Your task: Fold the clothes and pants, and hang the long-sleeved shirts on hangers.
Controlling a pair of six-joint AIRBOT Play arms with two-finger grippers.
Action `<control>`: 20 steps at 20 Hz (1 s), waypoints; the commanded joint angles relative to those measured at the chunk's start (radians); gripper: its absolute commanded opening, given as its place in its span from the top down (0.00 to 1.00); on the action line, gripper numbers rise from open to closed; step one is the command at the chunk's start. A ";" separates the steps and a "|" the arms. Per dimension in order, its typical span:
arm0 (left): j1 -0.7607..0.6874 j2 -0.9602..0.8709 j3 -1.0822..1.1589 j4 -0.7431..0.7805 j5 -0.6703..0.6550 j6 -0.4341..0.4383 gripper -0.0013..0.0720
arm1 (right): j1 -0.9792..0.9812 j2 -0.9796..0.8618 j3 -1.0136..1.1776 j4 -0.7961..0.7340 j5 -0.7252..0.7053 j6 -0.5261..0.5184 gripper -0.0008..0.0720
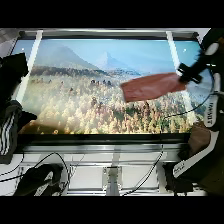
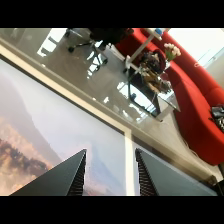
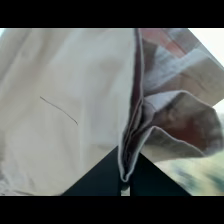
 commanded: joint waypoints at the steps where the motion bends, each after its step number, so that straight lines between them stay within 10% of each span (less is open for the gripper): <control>1: 0.000 0.000 0.001 0.000 0.002 -0.003 0.47 | -0.128 0.056 0.000 -0.231 0.188 -0.004 0.98; 16: 0.000 0.000 0.001 0.000 0.002 -0.003 0.47 | -0.450 0.110 0.000 -0.445 0.209 -0.108 0.97; 20: 0.000 0.000 0.001 0.000 0.002 -0.003 0.47 | -0.447 0.115 0.000 -0.444 0.210 -0.109 0.36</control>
